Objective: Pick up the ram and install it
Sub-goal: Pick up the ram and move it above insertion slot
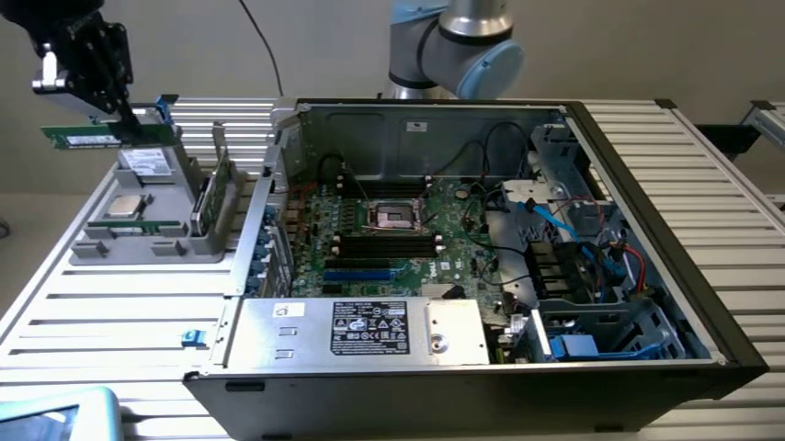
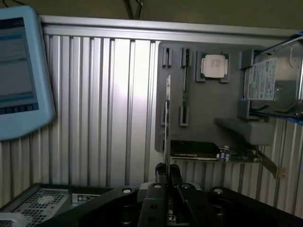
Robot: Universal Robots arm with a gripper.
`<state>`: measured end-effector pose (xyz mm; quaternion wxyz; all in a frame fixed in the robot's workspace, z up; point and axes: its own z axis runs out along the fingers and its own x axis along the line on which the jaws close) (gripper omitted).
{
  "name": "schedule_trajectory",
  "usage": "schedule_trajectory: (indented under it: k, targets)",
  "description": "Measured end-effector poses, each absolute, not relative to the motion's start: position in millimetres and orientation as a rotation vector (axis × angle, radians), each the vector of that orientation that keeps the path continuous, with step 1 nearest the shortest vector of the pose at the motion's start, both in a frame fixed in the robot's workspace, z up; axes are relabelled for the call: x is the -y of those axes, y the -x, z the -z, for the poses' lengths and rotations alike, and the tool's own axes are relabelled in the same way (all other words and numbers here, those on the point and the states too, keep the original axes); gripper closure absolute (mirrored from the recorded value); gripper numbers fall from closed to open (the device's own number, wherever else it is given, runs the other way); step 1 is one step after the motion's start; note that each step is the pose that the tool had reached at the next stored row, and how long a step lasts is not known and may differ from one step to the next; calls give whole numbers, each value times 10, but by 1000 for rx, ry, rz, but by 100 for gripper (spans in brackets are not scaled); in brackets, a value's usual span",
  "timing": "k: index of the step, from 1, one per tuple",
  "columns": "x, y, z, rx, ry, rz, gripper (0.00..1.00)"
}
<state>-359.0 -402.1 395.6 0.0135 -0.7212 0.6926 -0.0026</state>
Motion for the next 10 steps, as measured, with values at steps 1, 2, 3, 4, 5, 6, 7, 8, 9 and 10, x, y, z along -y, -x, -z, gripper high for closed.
schedule_trajectory:
  k: [1,2,3,4,5,6,7,8,9,10]
  targets:
    - [4023,3545,-3980,-2157,2247,8,86]
    - [4026,3497,-4005,-2158,2247,7,86]
    - [4028,3452,-4029,-2158,2247,7,86]
    - [4030,3407,-4052,-2158,2247,6,86]
    - [4032,3362,-4071,-2158,2248,6,86]
    - [4033,3317,-4087,-2159,2248,5,86]
    - [4034,3272,-4103,-2159,2248,5,86]
    - [4035,3223,-4118,-2159,2248,4,86]
    - [4036,3179,-4126,-2159,2249,4,86]
    - [4035,3135,-4130,-2159,2249,4,86]
